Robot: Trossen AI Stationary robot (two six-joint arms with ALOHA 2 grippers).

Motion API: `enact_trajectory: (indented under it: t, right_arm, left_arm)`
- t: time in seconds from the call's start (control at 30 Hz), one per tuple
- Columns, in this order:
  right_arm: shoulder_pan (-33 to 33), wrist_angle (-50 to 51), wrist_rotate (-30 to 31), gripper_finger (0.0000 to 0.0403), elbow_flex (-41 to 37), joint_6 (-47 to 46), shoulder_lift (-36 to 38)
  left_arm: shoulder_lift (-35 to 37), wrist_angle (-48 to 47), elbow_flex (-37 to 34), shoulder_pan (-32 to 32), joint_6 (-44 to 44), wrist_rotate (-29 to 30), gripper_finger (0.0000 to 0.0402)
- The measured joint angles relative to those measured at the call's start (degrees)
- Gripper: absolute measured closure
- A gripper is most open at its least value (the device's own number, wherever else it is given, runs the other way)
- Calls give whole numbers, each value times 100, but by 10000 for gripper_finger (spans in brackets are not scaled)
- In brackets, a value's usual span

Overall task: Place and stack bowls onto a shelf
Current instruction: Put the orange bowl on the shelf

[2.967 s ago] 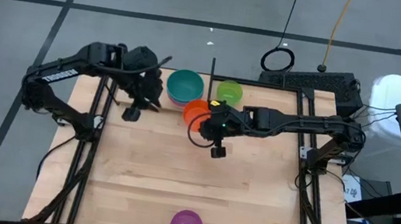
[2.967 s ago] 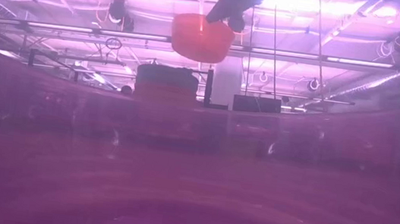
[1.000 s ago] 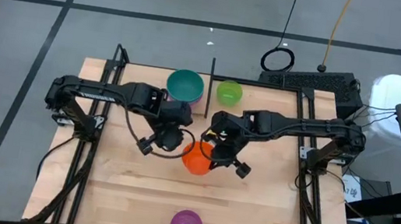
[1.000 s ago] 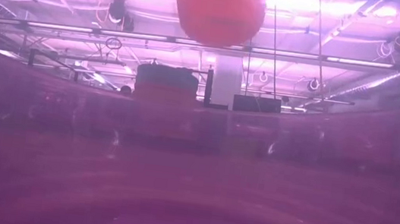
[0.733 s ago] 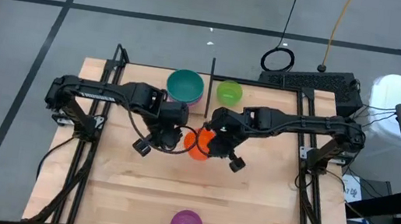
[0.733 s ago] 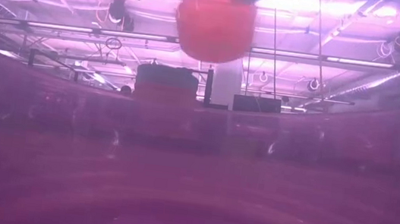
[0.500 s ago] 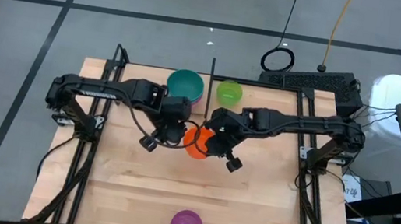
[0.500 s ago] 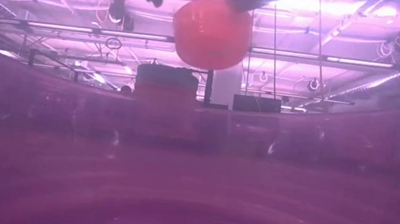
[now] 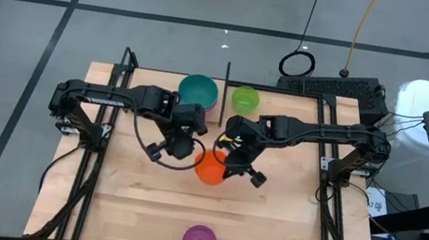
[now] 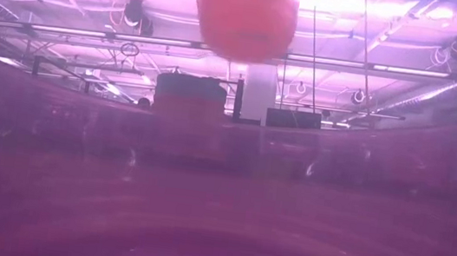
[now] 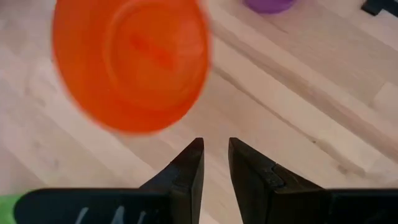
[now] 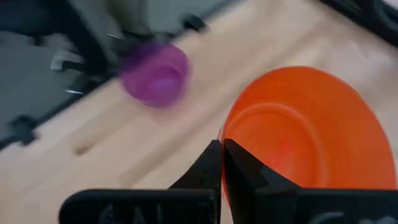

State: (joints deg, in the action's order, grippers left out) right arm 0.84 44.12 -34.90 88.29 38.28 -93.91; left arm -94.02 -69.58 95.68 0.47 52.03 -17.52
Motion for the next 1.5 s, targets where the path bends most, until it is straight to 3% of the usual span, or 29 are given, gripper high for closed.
enact_trajectory:
  t: [0.13, 0.27, 0.67, 1.0, 1.1, 1.33, 1.5]
  right_arm:
    - [-94, -11, -1008, 403, 0, 138, 0]
    - [-180, 3, -1483, 403, 0, 18, 0]
    - [-179, 116, -1337, 403, -2, -109, 0]
    - [-177, 160, -2072, 403, -2, 295, 0]
    - [-192, 128, -1665, 403, -2, -19, 2]
    - [-201, 111, 476, 403, -2, -703, 2]
    - [-186, 10, 1179, 403, -2, -915, 2]
  left_arm:
    - [0, 198, 0, 28, 160, -122, 321]
    - [0, 483, 0, 27, 226, -562, 321]
    - [-55, 1311, -817, 356, 248, -1775, 321]
    - [-55, 1440, -928, 474, 959, -2680, 321]
    - [-55, 1418, -933, 584, 641, -2567, 321]
    - [-26, 1315, -933, 876, -1319, -2440, 321]
    - [-22, 1275, -933, 920, -2225, -1892, 321]
